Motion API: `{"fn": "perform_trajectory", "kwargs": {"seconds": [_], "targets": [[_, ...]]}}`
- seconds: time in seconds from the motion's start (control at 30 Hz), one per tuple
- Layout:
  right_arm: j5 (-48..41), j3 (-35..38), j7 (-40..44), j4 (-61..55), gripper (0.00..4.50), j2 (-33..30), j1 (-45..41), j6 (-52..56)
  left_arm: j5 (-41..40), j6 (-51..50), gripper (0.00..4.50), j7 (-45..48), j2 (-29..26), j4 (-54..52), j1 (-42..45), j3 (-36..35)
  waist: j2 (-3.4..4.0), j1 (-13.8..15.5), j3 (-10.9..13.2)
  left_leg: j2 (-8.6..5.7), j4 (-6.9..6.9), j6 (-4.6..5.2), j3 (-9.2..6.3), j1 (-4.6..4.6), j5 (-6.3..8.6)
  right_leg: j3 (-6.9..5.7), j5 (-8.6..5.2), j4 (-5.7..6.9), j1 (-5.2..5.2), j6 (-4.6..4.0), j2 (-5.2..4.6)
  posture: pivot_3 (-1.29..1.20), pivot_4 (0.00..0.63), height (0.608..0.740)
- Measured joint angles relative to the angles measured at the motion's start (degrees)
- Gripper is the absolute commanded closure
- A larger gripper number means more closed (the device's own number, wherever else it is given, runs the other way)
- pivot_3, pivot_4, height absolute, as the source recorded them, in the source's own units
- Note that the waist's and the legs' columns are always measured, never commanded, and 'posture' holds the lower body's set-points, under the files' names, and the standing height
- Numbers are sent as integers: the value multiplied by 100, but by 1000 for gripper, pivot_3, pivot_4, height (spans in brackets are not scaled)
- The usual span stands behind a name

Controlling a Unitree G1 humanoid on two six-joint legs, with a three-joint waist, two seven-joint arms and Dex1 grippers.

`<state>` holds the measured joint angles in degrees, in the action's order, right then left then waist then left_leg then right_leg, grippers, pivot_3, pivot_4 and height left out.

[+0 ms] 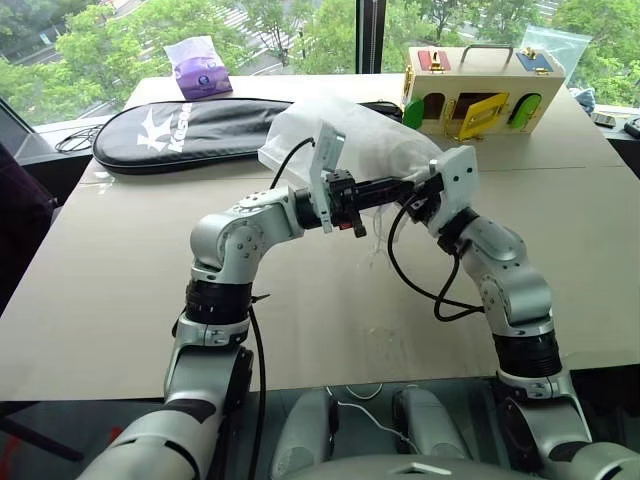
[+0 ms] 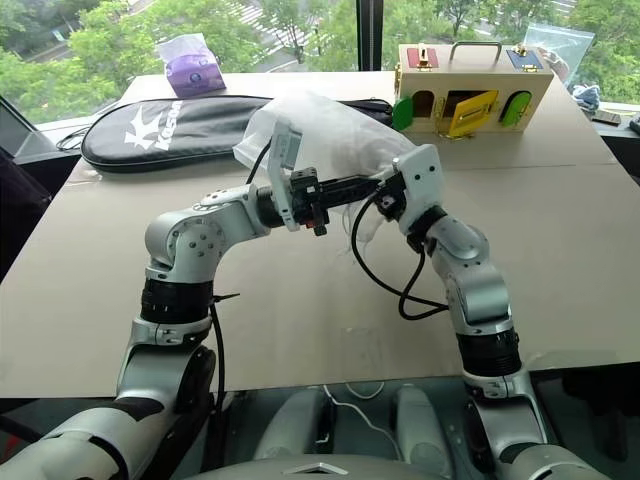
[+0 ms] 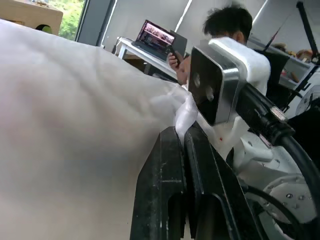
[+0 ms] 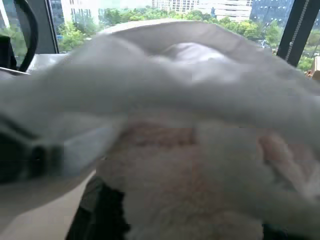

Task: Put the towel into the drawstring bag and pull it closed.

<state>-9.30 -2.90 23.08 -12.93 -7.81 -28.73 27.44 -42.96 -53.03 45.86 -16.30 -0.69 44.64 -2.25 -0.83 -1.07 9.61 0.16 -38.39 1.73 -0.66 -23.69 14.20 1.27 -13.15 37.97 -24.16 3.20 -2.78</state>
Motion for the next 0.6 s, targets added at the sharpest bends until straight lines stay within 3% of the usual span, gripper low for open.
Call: {"fn": "perform_trajectory", "kwargs": {"seconds": [0.07, 0.1, 0.27, 0.6], "targets": [[-120, 4, 12, -157, 233, -29, 4, 189, -76, -51, 4500, -99, 18, 198, 84, -167, 0, 3, 0, 0, 0, 0, 1, -1, 0, 0, 0, -1, 0, 0, -1, 0, 150, 740], [-151, 4, 22, -219, 70, -58, 10, 243, -99, -62, 4500, -133, 19, 278, 116, -225, 0, 6, 0, 0, -1, 0, 1, -2, 0, 1, 0, -2, 0, 0, -2, 0, 150, 740], [-351, 4, 254, -746, 70, -575, 252, 486, -204, -114, 4500, -274, -6, 815, 348, -645, 0, 20, 0, -4, 0, 1, 3, -4, 1, 1, 0, -9, 1, 1, -6, 0, 150, 740], [-1128, 400, 872, -1625, 70, -1651, 726, 989, -342, -219, 4500, -399, 87, 1026, 401, -761, -1, 26, 0, -4, 0, 2, 0, -5, 1, -2, -1, -9, 1, 1, -6, 0, 150, 740]]}}
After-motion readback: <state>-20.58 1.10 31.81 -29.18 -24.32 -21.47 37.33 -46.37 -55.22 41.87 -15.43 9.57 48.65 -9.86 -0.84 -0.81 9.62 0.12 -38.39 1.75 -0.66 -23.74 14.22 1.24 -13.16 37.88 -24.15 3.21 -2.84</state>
